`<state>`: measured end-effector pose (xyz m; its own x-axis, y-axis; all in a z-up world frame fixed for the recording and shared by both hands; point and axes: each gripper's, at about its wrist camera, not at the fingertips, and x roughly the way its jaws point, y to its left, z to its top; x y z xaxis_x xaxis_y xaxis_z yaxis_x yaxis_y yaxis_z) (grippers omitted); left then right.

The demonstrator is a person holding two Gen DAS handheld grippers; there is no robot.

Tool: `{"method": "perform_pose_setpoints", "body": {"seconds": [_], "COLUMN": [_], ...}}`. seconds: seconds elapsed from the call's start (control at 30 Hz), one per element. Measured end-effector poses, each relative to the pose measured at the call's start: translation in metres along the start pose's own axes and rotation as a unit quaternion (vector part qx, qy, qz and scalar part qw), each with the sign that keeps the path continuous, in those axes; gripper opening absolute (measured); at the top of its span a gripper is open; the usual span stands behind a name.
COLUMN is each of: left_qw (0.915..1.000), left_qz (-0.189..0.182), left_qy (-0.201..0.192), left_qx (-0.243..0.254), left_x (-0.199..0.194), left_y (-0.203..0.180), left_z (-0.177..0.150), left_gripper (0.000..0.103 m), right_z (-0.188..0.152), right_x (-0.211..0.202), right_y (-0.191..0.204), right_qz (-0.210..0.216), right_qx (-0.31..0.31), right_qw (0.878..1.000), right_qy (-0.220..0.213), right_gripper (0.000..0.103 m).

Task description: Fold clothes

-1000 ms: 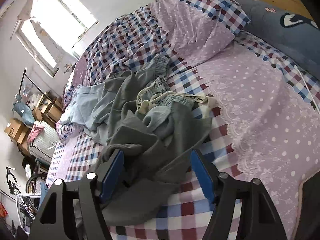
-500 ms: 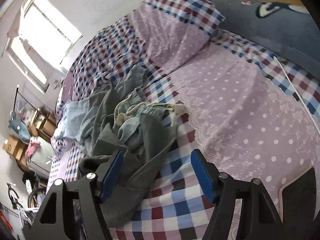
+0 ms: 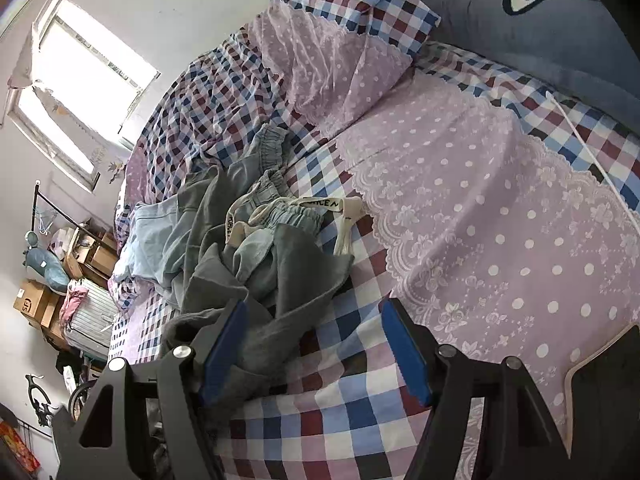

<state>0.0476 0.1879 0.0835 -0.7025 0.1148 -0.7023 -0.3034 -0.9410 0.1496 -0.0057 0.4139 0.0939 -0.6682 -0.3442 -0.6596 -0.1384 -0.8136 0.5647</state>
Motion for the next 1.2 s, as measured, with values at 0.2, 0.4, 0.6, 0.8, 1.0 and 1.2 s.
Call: {"method": "perform_pose_setpoints", "body": {"seconds": [0.2,0.4,0.6,0.8,1.0,1.2], "left_qw": [0.9937,0.9818,0.9488,0.8887,0.8585,0.8864], "left_qz": [-0.003,0.040,0.162,0.271,0.186,0.116], "left_qy": [-0.083,-0.131,-0.140,-0.116,-0.084,-0.048], "left_qx": [-0.075,-0.132,-0.232,-0.352,-0.470,-0.445], "left_x": [-0.053,-0.090,-0.101,-0.102,-0.098,-0.109], "left_y": [0.067,0.169,0.319,0.461,0.516,0.470], "left_z": [0.037,0.077,0.084,0.049,-0.055,-0.137], "left_gripper": [0.003,0.003,0.002,0.003,0.068,0.070], "right_z": [-0.004,-0.009,-0.013,-0.018,-0.025,-0.034], "right_x": [0.005,0.014,0.025,0.038,0.051,0.058], "right_y": [0.009,0.021,0.035,0.048,0.064,0.082], "right_qz": [0.008,0.009,0.012,0.007,0.007,0.009], "right_qx": [-0.009,-0.024,-0.040,-0.059,-0.084,-0.117], "right_qw": [1.000,1.000,0.999,0.998,0.995,0.991], "right_qy": [0.006,0.016,0.025,0.037,0.051,0.062], "right_gripper": [0.073,0.073,0.073,0.073,0.073,0.073]}}
